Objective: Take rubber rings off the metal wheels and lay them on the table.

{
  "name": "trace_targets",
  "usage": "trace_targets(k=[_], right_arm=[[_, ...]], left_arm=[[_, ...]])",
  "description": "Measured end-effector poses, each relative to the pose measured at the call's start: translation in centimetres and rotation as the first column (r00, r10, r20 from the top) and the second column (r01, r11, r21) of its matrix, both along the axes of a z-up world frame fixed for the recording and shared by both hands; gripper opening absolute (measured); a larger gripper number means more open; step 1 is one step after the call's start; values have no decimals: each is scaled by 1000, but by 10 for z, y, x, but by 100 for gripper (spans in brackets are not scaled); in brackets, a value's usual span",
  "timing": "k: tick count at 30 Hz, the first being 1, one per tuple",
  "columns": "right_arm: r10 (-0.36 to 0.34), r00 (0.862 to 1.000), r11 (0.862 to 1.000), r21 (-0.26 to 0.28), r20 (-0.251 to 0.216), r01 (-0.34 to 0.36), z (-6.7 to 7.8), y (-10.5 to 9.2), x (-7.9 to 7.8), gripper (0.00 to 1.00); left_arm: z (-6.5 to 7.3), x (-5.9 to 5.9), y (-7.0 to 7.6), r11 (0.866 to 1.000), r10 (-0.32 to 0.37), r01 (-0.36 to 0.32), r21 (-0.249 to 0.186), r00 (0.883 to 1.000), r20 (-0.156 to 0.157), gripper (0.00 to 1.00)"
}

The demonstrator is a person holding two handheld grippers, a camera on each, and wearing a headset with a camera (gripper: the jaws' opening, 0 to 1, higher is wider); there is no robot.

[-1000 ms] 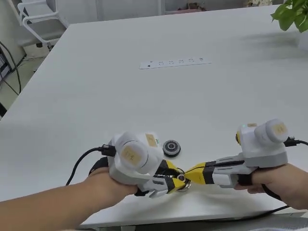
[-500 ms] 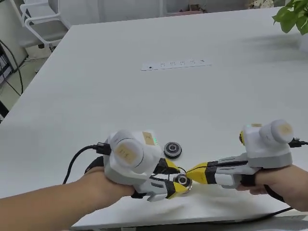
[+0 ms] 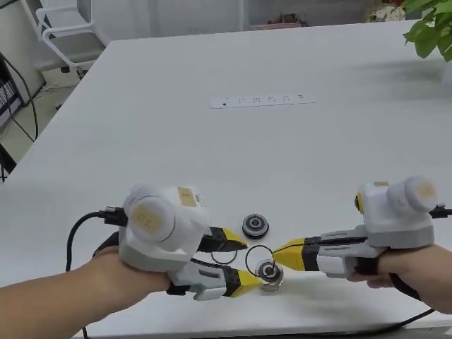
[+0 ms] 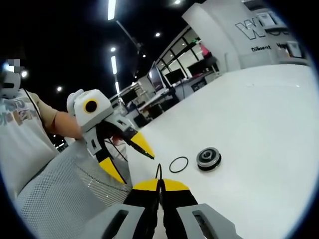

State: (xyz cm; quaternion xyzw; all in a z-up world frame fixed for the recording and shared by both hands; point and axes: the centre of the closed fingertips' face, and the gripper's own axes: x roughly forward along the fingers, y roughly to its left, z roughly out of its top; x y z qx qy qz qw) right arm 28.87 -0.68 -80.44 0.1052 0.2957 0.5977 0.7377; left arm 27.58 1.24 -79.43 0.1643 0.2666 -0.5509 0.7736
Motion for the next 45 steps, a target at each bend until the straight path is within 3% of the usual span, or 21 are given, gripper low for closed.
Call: trace_targets(k=[16,26,45], right_arm=[[42,999,999,4,18,-42,6,11,2,0],[68,997,998,2,29,-68,12,23,6,0],[81,996,997,-5,34,-80,12,42,18,0]], left_arm=[[13,1,37,996,91,-91,-23,996,2,38],[23,6,58,987,158,-157,-45,987,8,40],[30,6,83,967,243,-242,-76,970,-2,49]])
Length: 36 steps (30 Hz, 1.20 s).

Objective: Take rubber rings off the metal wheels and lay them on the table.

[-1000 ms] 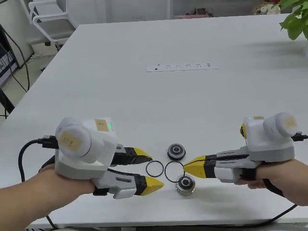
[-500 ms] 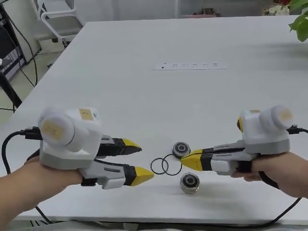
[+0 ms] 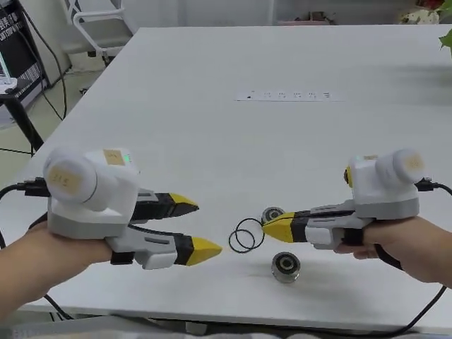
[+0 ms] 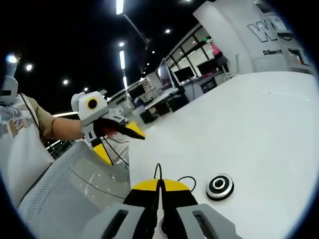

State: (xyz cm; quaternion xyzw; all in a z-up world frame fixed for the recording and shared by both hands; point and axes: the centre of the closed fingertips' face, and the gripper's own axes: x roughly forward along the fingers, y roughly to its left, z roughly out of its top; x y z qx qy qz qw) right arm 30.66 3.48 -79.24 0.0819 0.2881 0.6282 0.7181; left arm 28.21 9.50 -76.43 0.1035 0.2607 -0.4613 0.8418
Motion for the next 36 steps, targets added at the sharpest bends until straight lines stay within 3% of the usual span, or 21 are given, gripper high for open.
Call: trace_targets(k=[12,36], right_arm=[[-5,1000,1000,-17,-4,5,-7,6,8,0],[-7,1000,995,-100,-16,5,-38,13,14,0]], left_arm=[[-1,1,11,1000,30,-30,7,1000,4,52],[-9,-4,23,997,70,-69,15,997,-17,58]])
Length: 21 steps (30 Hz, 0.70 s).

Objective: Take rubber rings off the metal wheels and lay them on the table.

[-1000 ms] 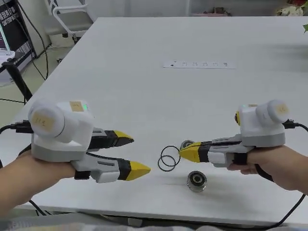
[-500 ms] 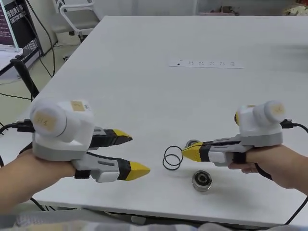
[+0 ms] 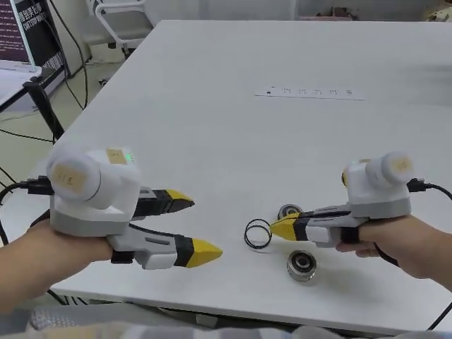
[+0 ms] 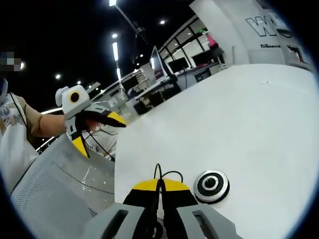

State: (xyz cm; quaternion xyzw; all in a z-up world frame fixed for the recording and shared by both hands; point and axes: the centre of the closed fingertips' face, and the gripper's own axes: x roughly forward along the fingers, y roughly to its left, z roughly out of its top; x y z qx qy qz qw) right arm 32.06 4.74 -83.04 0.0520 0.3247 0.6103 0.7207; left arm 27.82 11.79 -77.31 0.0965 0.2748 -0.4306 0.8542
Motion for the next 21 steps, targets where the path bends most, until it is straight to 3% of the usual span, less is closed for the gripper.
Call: trace_targets(k=[21], right_arm=[[-28,999,999,-33,17,28,-12,1,11,0]], left_arm=[[-6,0,4,1000,13,-13,15,1000,-21,62]])
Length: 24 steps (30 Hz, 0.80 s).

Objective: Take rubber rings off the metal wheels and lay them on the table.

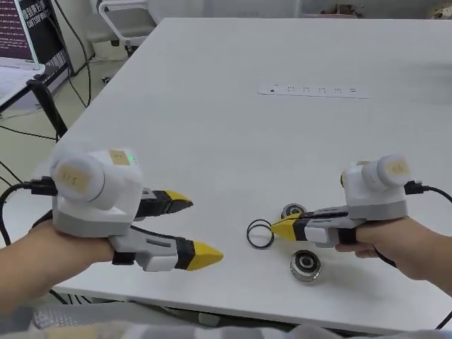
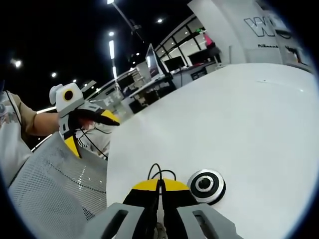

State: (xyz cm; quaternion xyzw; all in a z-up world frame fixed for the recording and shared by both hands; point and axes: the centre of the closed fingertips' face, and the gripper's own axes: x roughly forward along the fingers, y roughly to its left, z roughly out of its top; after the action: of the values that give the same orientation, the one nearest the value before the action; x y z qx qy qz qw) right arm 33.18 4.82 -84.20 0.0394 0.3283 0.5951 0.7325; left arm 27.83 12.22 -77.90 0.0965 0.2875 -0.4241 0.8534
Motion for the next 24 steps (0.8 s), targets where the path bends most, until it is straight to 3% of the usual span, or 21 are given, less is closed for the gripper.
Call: trace_targets(k=[14,19,24], right_arm=[[-23,1000,1000,-11,20,23,-3,-3,6,4],[-22,999,1000,-2,26,22,0,-4,5,7],[-37,999,999,41,27,36,15,-3,5,11]], left_arm=[[-2,1,0,1000,-1,1,7,1000,-8,62],[-2,1,-1,1000,-3,3,9,1000,-7,62],[0,4,-3,1000,-3,3,7,1000,0,62]])
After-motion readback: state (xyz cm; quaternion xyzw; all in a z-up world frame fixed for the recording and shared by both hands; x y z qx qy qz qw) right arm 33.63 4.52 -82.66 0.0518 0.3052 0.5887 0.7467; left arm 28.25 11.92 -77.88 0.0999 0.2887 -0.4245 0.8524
